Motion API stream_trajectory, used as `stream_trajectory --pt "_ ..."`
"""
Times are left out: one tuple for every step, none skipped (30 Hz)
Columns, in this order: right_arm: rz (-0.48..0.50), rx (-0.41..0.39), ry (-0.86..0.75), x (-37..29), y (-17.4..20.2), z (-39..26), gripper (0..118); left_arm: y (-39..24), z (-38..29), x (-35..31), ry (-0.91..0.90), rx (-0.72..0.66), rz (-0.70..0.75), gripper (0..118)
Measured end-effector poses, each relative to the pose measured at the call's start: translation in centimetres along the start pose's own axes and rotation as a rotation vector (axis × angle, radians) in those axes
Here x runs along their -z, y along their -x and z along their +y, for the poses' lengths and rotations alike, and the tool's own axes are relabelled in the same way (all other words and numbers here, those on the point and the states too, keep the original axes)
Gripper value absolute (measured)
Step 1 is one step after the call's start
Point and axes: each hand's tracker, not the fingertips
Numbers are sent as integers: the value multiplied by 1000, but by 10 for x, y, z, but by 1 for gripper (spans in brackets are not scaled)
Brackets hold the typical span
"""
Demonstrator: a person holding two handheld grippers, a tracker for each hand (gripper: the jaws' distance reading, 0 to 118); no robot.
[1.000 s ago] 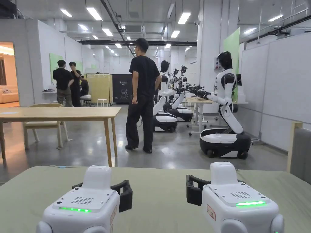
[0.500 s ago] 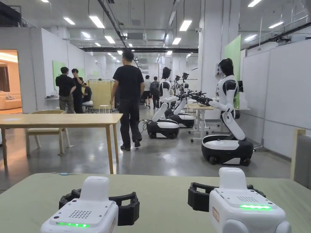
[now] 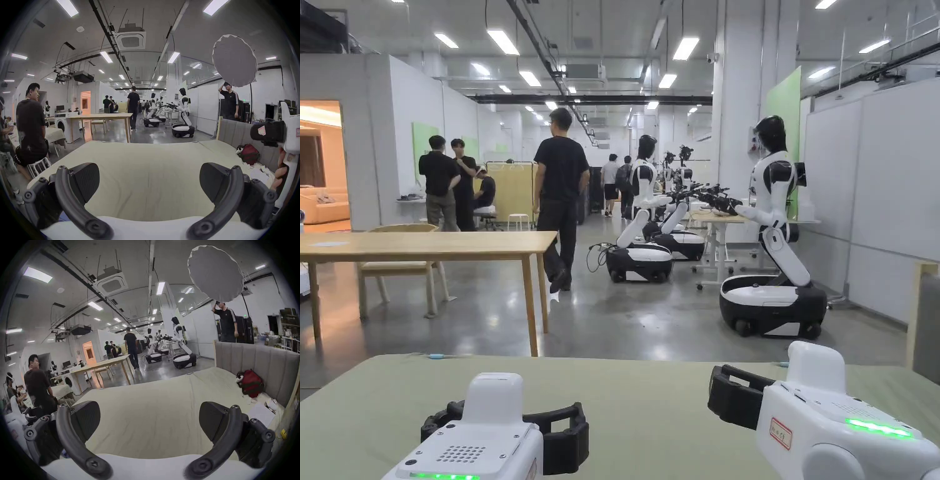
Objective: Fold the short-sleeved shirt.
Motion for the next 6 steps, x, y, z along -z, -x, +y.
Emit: stream_trajectory --pt "-1 0 -5 0 1 -1 118 0 0 0 0 -1 -1 118" --pt "-21 -8 -18 0 1 -3 118 0 0 0 0 -3 -1 118" --pt "-42 -36 -29 0 3 -4 118 0 0 1 -1 -7 -2 118" --pt "-49 -63 -35 1 5 -5 118 0 0 1 -1 -9 -2 118" --pt "-65 -77 -38 0 7 -5 118 -1 0 1 1 -10 -3 118" --pt "-62 -79 -47 -2 9 -6 118 -1 0 1 3 -9 -3 118"
